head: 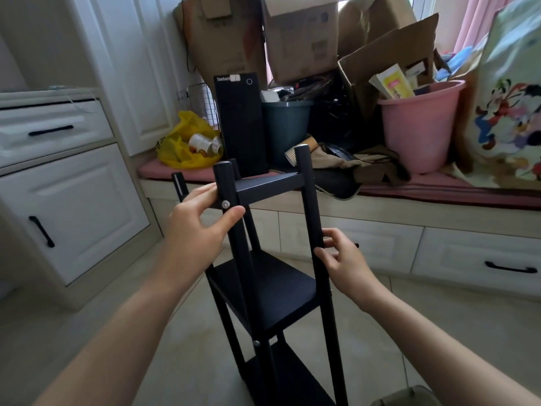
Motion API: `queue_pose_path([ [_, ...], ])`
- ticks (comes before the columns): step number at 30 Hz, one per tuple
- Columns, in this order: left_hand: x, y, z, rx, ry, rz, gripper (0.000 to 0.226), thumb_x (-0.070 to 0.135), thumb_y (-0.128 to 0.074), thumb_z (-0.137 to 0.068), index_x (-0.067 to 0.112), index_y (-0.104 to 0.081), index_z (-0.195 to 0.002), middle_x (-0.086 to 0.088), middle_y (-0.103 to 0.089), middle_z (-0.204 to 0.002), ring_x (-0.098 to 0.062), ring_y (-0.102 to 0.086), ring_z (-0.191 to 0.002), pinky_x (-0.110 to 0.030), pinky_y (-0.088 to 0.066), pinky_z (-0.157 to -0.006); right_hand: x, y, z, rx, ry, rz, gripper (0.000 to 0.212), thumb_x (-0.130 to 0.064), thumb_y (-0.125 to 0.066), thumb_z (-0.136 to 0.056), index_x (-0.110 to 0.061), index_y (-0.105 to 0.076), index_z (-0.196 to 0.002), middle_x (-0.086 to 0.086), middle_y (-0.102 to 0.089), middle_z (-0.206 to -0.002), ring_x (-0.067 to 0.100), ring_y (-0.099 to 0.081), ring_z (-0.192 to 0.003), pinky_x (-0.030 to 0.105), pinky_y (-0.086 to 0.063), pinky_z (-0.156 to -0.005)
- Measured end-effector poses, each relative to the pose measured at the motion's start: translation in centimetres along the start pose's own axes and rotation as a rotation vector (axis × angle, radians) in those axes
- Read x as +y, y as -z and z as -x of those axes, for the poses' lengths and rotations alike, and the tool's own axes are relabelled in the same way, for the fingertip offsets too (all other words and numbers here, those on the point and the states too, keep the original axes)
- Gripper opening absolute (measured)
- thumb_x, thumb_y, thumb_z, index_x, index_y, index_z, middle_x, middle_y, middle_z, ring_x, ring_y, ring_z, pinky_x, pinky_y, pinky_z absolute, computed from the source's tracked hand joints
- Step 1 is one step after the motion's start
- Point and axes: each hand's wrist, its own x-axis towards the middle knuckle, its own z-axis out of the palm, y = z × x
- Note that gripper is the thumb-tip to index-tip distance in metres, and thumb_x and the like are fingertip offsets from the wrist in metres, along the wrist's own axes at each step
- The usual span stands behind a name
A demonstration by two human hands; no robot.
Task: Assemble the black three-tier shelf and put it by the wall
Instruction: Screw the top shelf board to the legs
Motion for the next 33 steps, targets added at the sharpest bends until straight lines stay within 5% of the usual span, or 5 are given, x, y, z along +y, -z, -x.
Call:
queue_pose_path([
  [4,-0.3,-1.0,0.8,0.084,-0.019,-0.011,0.038,0.026,-0.072,-0.091,0.037,-0.058,-0.125,0.036,-0.053,-0.12,0.017,-0.052,-0.113,-0.012,-0.039,-0.102,0.0,-0.4,0.5,0.041,0.006,0.007,0.026,-0.009,-0.053,-0.1,-0.016,-0.052,-0.125,-0.004,-0.06,-0.107,0.014,-0.065,-0.089,0.04,-0.056,-0.084],
  [8,-0.5,-1.5,1.6,0.08,-0.068,-0.028,0.042,0.024,-0.07,-0.093,0.036,-0.054,-0.13,0.037,-0.051,-0.123,0.024,-0.046,-0.117,-0.001,-0.034,-0.099,0.6,0.1,0.9,0.036,-0.016,-0.014,0.024,-0.008,-0.056,-0.098,-0.016,-0.054,-0.121,-0.002,-0.062,-0.108,0.016,-0.067,-0.089,0.042,-0.058,-0.081],
  [15,-1.8,-0.8,2.9,0.057,-0.02,0.04,0.048,0.015,-0.068,-0.094,0.017,-0.058,-0.141,0.01,-0.061,-0.139,-0.003,-0.052,-0.134,-0.039,-0.042,-0.115,1.2,0.0,2.1,-0.068,-0.051,-0.073,0.026,-0.002,-0.058,-0.095,-0.018,-0.047,-0.113,0.005,-0.061,-0.104,0.025,-0.067,-0.088,0.045,-0.059,-0.078],
  [24,-2.3,-0.1,4.0,0.042,0.048,0.049,0.053,0.006,-0.076,-0.087,0.027,-0.061,-0.133,0.012,-0.066,-0.13,-0.002,-0.06,-0.124,-0.037,-0.047,-0.111,1.9,-0.4,2.9,-0.152,-0.103,-0.047,0.025,-0.001,-0.062,-0.092,-0.013,-0.046,-0.108,0.007,-0.058,-0.107,0.026,-0.068,-0.091,0.047,-0.058,-0.084],
  [33,-3.0,0.9,4.6,0.034,0.169,0.108,0.053,-0.004,-0.076,-0.083,0.021,-0.066,-0.128,0.01,-0.074,-0.115,-0.001,-0.069,-0.107,-0.023,-0.052,-0.099,3.0,-1.7,3.2,-0.229,-0.082,0.035,0.028,-0.007,-0.065,-0.09,-0.024,-0.043,-0.092,-0.003,-0.06,-0.099,0.013,-0.064,-0.077,0.026,-0.054,-0.065],
])
